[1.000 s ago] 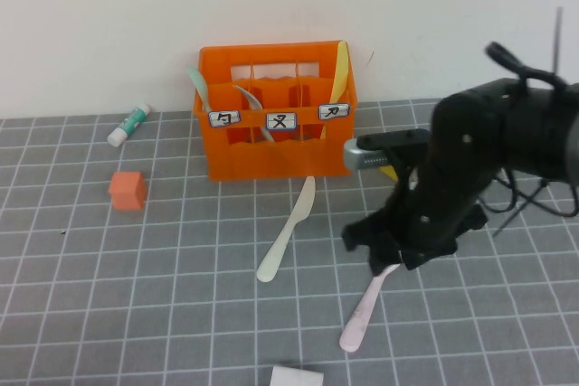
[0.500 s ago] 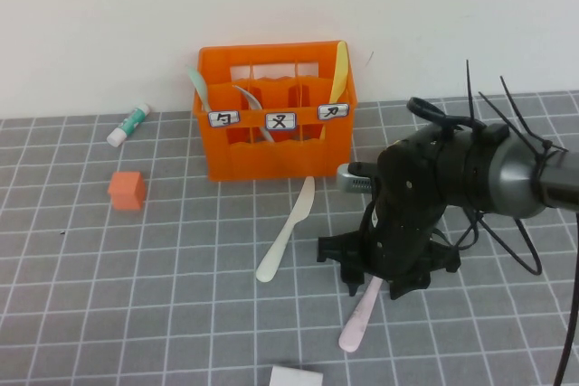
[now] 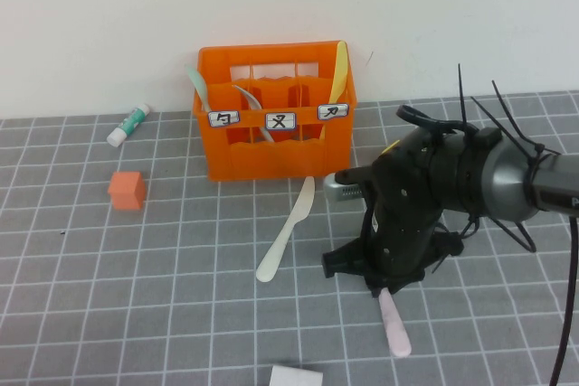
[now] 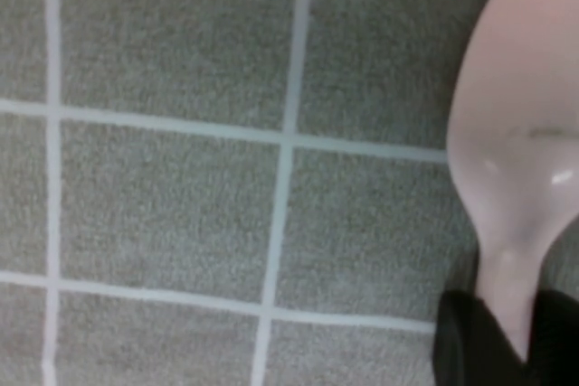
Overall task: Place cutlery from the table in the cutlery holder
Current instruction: Pick up the spoon, then place the spoon on the box
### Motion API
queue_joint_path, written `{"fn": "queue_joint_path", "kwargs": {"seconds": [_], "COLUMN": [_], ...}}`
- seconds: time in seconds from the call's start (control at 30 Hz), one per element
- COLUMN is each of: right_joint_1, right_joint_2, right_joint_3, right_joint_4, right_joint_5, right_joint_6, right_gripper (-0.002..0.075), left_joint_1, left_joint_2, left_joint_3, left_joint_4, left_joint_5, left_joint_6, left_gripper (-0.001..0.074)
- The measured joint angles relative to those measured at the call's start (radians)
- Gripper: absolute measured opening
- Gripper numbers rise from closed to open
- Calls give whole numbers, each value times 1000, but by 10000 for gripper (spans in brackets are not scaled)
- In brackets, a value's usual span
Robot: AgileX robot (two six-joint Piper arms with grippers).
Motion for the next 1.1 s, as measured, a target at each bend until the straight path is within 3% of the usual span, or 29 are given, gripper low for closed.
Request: {"fn": "queue_joint_path", "kwargs": {"seconds": [0.27,0.4,0.6,0.87,1.1], "right_joint_1": [1,1,10,91,93], "right_joint_2": [-21,-74,-140,-156,-145], "right_joint_3": [4,27,123,286,230], "right_joint_4": [-61,-63,-12,261,351], "right_joint_5": [-117,-279,-673,-1452,-1605], "right_joint_6": [-108,-121,-206,-665,-794], "right_gripper": [118,118,118,117,117], "left_joint_1": [0,0,0,0,0], "left_joint_2": [0,0,0,0,0], "left_joint_3": [0,0,0,0,0], "left_joint_4": [0,0,0,0,0], "left_joint_5": [0,0,0,0,0], "left_joint_6": [0,0,0,0,2], "left_gripper": [-1,-1,-1,-1,-1]}}
